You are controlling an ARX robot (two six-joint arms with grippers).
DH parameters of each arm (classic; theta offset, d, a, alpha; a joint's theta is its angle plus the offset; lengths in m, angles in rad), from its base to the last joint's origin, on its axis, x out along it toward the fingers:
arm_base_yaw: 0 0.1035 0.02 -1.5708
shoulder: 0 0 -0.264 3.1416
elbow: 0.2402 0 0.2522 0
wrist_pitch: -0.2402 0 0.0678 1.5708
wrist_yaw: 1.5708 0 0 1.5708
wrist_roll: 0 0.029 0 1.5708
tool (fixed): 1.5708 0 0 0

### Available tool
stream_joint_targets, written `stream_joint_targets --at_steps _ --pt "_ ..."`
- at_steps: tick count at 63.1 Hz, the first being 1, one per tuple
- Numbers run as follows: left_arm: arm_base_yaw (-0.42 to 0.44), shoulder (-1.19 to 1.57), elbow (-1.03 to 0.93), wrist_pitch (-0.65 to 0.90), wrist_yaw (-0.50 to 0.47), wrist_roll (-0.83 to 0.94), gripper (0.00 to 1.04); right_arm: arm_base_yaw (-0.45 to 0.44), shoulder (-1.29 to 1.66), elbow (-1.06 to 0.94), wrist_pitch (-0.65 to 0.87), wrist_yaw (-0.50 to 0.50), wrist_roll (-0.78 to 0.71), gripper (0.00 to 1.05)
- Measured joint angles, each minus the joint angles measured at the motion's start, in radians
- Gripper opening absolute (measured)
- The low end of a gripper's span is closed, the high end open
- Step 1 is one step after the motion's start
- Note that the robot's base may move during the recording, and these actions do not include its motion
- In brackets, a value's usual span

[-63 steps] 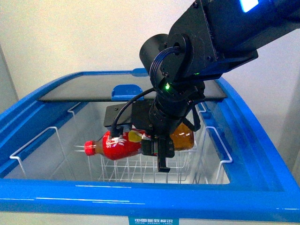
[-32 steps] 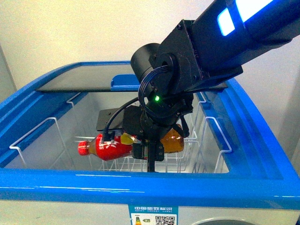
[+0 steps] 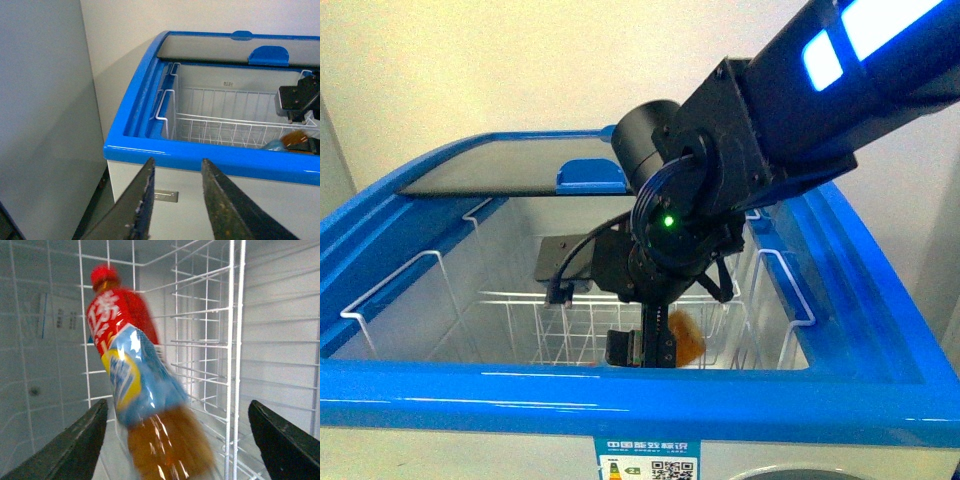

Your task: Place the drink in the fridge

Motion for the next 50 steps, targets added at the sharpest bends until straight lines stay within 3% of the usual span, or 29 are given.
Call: stream_joint_targets --at_steps 5,21,29,34,41,50 --pt "0.000 0.000 0.000 0.000 0.000 0.000 0.47 -0.007 -0.042 0.000 0.001 -0.020 0.025 0.98" --pt "0.000 0.000 0.000 0.000 0.000 0.000 0.98 -0.100 -0.276 0.066 -0.042 -0.064 0.224 0.97" --pt "0.000 0.000 0.000 0.000 0.000 0.000 0.97 -0.194 -0.460 0.003 0.022 0.058 0.364 0.97" --pt "0.000 0.000 0.000 0.000 0.000 0.000 0.97 -0.271 -0.655 -0.146 0.061 0.156 0.549 0.97" --pt "0.000 0.000 0.000 0.000 0.000 0.000 0.97 -0.319 -0.946 -0.389 -0.069 0.184 0.805 0.97" --pt "0.000 0.000 0.000 0.000 0.000 0.000 0.97 -0.280 -1.339 -0.666 -0.258 0.213 1.059 0.97"
